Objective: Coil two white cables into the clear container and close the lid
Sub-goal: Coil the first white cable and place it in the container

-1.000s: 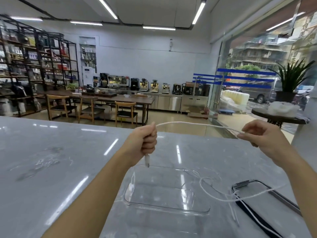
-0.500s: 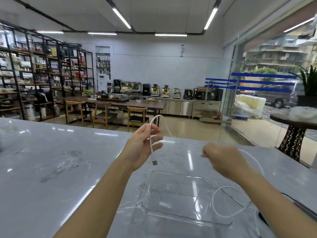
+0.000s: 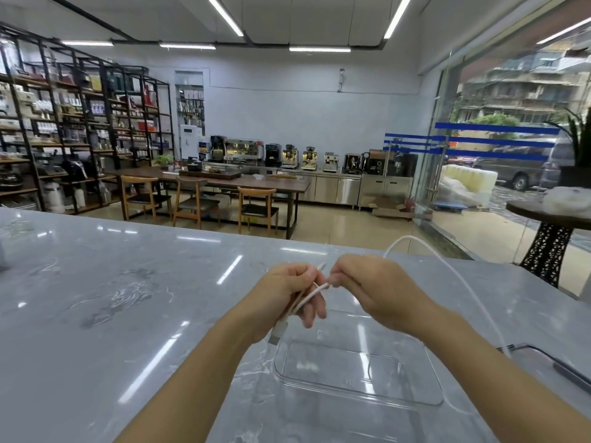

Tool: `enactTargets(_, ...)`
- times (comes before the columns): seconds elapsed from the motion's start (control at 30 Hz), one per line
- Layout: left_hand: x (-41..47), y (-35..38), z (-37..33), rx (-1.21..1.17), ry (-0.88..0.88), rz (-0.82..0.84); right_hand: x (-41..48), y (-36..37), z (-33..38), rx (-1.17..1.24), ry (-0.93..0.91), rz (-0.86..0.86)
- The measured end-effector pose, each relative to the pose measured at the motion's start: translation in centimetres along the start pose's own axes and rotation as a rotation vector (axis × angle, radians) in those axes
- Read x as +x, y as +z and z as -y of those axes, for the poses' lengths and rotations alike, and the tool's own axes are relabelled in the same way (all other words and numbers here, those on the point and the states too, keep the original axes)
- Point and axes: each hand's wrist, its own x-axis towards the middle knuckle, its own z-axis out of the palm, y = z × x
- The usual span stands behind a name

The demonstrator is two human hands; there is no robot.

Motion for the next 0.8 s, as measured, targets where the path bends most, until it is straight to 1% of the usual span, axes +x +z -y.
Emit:
enactTargets(0.1,-0.2,-0.1,-0.4,0.003,-0.009,0.08,0.2,0.0,-0.2,0.118,0.097,-0.028)
enactTargets(0.2,0.1,-0.3,-0.7,-0.024,-0.039,0.163,0.4,-0.2,0.0,0.124,0.134,-0.101)
enactTargets(0.23,0.2,-0.5,-0.7,-0.066,-0.047,0.186,0.5,-0.3,0.0,0.149,0.17,-0.125)
enactTargets(0.3,0.5,-0.8,-0.5,-0.199,-0.033,0.229,0.6,-1.0,-0.2,0.292,0.28,-0.138)
enactTargets(0.37,0.6,-1.1,-0.2,-0.337,0.007,0.253,0.6,-2.0,-1.0,0.417,0.354,-0.08)
enactTargets(0.4,0.6,-1.3,-0.1,-0.364,0.022,0.251,0.5,-2.6,-1.3,0.429,0.37,-0.073)
enactTargets(0.5,0.6,-1.2,0.2,-0.296,0.035,0.242,0.2,-3.9,-2.0,0.465,0.404,-0.184)
enactTargets(0.63,0.6,-0.1,-0.1,-0.215,0.047,0.287,0.4,-5.0,-2.3,0.627,0.449,-0.34)
enactTargets(0.7,0.7,0.4,-0.2,-0.16,0.067,0.302,0.2,-4.9,-2.6,0.643,0.498,-0.384)
enactTargets(0.73,0.7,0.6,-0.1,-0.161,0.068,0.305,0.0,-4.7,-2.8,0.646,0.53,-0.392)
enactTargets(0.8,0.8,0.7,0.2,-0.284,0.07,0.301,-0.3,-4.4,-3.5,0.675,0.623,-0.38)
